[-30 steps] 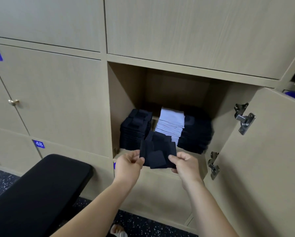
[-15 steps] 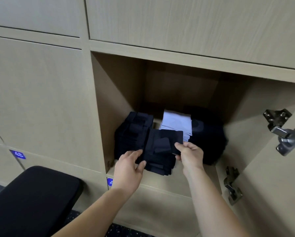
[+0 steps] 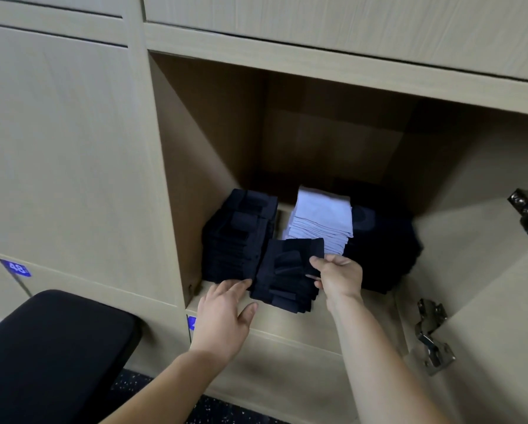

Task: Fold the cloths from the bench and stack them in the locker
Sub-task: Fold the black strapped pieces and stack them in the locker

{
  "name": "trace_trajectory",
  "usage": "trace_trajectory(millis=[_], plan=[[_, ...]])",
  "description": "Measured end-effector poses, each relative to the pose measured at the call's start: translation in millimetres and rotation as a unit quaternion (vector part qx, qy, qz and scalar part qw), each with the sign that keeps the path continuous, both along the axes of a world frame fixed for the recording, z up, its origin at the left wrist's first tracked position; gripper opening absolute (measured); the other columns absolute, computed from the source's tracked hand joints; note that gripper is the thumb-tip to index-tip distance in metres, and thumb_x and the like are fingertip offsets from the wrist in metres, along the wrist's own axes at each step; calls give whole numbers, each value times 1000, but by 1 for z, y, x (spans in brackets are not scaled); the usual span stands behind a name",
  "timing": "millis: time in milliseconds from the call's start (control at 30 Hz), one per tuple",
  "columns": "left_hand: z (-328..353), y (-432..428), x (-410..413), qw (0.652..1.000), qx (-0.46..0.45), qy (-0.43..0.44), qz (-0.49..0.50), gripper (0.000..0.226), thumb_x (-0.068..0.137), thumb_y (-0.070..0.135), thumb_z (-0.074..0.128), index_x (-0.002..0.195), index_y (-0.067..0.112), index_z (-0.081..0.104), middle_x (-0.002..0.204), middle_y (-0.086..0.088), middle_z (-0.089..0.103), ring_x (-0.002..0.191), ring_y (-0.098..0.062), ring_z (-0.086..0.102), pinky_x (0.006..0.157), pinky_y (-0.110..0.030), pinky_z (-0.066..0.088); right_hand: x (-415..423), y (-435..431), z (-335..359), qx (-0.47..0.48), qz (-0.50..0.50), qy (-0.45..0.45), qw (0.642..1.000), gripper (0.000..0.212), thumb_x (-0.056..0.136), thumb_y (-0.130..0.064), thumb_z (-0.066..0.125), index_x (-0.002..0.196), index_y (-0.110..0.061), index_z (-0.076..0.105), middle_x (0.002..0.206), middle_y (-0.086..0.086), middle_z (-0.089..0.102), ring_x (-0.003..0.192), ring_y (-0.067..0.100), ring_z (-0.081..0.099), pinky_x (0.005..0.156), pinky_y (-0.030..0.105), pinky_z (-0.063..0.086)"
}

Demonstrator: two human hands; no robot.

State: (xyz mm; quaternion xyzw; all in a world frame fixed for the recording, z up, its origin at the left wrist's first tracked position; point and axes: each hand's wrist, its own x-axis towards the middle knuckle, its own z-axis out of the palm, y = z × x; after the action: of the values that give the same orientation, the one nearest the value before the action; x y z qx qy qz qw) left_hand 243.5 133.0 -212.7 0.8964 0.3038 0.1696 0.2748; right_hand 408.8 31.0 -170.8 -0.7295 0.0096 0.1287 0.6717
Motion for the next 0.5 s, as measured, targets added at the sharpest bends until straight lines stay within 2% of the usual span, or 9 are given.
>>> trace_trajectory(millis=[100, 167, 233, 300, 400, 500], plan=[[-2, 0, 0, 1000, -2, -2, -3, 49, 98, 40, 51, 145, 32, 41, 143, 12, 46, 132, -10, 37, 103, -23, 25, 0, 2, -4, -42, 17, -28, 999, 19, 83, -6, 71, 71, -17, 63, 73, 0, 69, 60, 18, 66, 49, 24, 48], [-4, -1, -2, 1000, -4, -3, -4, 49, 98, 40, 51, 145, 32, 41, 143, 12, 46, 132, -10, 37, 104, -23, 25, 1, 2, -7, -111, 22, -73, 991, 18, 83, -13, 71, 72, -23, 62, 71, -3, 69, 65, 20, 69, 62, 34, 56], [-5, -1, -6, 1000, -5, -2, -8, 50, 98, 41, 51, 146, 32, 41, 144, 12, 45, 133, -10, 36, 107, -24, 25, 0, 1, -7, -220, 18, -122, 968, 12, 82, -24, 71, 77, -24, 61, 76, -6, 68, 76, 20, 67, 70, 33, 53], [-5, 0, -9, 1000, -3, 0, -10, 50, 98, 41, 51, 146, 32, 40, 144, 11, 45, 133, -11, 36, 110, -26, 26, -2, 0, -7, -285, 11, -144, 948, 12, 82, -30, 71, 84, -27, 60, 88, -6, 67, 87, 21, 65, 70, 29, 46], [0, -1, -16, 1000, 4, 3, -8, 50, 98, 41, 50, 146, 32, 40, 145, 10, 45, 136, -12, 34, 111, -26, 24, -4, -2, -7, -302, 7, -155, 941, 20, 82, -30, 71, 100, -26, 64, 110, -1, 66, 97, 22, 63, 74, 29, 46], [9, -2, -27, 1000, 19, 1, -6, 48, 97, 42, 51, 143, 31, 45, 143, 11, 47, 135, -12, 35, 109, -25, 24, -17, -6, 1, -310, 18, -184, 932, 28, 87, -24, 64, 114, -25, 66, 117, -2, 64, 103, 22, 61, 77, 29, 45]])
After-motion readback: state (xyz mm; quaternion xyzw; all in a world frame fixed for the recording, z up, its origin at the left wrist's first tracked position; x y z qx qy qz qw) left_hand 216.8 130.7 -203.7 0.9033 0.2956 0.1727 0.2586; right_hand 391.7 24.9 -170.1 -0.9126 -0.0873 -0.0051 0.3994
